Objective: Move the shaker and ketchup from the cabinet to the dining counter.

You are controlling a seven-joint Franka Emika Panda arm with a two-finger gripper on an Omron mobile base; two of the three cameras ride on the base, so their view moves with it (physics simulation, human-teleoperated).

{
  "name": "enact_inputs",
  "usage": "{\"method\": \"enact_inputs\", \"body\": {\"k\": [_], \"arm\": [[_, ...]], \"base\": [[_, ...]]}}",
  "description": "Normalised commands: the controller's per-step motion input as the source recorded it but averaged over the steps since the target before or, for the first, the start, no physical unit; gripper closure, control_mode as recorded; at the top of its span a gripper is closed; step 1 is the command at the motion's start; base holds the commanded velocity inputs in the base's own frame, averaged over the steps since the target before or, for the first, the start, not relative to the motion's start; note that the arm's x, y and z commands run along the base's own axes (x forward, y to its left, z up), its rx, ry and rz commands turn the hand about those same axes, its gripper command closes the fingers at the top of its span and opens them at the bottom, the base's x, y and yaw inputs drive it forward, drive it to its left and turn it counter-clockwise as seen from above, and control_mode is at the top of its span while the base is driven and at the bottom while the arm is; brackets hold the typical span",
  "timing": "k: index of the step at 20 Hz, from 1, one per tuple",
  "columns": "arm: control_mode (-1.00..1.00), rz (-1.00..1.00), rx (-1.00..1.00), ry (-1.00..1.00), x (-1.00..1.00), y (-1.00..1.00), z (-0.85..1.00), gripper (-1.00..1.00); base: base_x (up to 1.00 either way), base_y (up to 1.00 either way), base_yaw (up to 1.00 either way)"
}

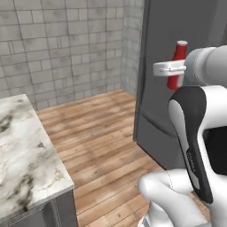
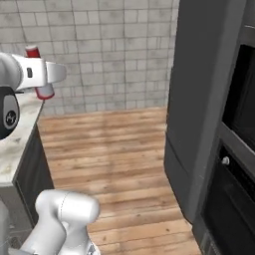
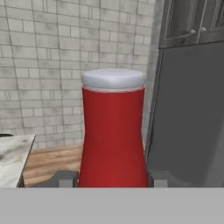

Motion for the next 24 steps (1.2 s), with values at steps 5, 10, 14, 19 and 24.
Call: {"method": "enact_inputs", "body": {"k": [5,10,14,19,24], "arm": [[1.0,0.0,0.0,0.0,0.0,0.0,0.0,1.0],[1.0,0.0,0.0,0.0,0.0,0.0,0.0,1.0],[1.0,0.0,0.0,0.0,0.0,0.0,0.0,1.0],[1.0,0.0,0.0,0.0,0.0,0.0,0.0,1.0],[1.0,0.0,0.0,0.0,0.0,0.0,0.0,1.0]], "base": [[1.0,-0.16,0.42],[1.0,-0.3,0.38],[1.0,-0.35,0.48],[0.95,-0.32,0.54],[0.73,-0.31,0.59]]}}
